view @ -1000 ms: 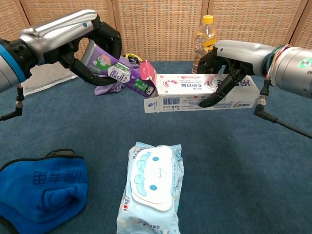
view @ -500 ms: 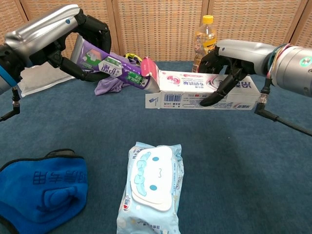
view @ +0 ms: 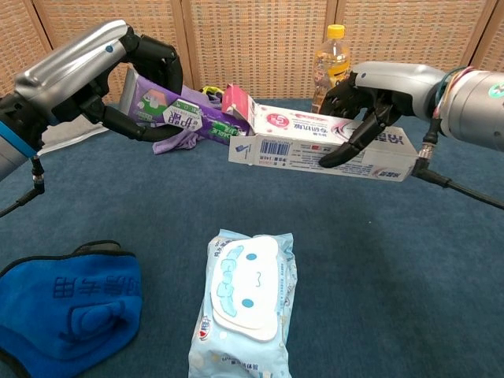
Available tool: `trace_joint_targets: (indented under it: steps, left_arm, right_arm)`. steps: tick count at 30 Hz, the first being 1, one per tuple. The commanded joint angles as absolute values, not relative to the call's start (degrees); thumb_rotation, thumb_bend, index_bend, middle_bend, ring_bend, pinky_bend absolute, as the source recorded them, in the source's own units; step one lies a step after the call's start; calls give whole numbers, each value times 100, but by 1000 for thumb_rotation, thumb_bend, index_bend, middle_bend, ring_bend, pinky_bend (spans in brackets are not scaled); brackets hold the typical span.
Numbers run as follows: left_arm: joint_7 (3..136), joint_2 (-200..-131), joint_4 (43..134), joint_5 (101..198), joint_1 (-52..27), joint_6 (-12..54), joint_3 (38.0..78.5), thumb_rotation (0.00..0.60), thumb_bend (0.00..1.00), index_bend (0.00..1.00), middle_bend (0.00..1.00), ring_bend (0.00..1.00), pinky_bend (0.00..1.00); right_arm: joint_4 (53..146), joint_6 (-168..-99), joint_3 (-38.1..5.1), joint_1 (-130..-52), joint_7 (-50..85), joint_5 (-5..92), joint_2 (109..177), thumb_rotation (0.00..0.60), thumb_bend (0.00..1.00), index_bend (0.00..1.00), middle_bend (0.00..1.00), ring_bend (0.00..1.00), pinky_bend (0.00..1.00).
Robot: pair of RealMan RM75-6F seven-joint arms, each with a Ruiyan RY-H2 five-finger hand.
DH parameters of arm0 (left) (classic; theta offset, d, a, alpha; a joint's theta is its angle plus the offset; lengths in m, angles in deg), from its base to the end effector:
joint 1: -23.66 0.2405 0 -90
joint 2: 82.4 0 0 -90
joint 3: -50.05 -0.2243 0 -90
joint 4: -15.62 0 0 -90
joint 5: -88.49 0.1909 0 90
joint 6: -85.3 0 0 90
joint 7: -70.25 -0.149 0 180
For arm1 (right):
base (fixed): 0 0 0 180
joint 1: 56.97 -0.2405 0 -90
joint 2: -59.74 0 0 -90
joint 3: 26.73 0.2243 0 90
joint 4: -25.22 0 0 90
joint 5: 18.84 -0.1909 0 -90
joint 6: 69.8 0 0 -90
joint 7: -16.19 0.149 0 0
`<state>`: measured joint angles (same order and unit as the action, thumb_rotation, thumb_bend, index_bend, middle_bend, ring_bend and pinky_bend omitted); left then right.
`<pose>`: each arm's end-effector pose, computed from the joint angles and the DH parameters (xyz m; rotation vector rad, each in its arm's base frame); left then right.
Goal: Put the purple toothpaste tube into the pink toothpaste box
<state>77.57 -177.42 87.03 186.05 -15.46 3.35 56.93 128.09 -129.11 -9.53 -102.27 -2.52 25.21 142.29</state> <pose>-0.0913 0.2933 0.0294 -1.8036 -0.6414 -1.6320 -0.0801 -0.3200 0.0337 1.6427 -1.3364 1.0921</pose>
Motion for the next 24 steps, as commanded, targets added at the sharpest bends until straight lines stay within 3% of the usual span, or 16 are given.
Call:
trace_joint_targets:
  steps: [1, 11, 24]
  left_arm:
    - [7840, -17849, 8577, 18675, -1565, 228, 5701, 600, 313, 794, 662, 539, 505]
    - [7965, -18046, 8247, 18799, -1634, -49, 5768, 600, 313, 795, 662, 539, 505]
    - [7735, -18090, 8462, 18668, -1807, 235, 5854, 600, 313, 795, 656, 535, 505]
  right_arm:
    - [12854, -12869, -922, -10224, -178, 2470, 14200, 600, 153, 601, 494, 375, 436]
    - [13073, -12529, -759, -10217, 316, 2125, 13990, 600, 152, 601, 496, 375, 447]
    - [13181, -12269, -807, -10267, 591, 2181, 13848, 600, 152, 601, 495, 375, 447]
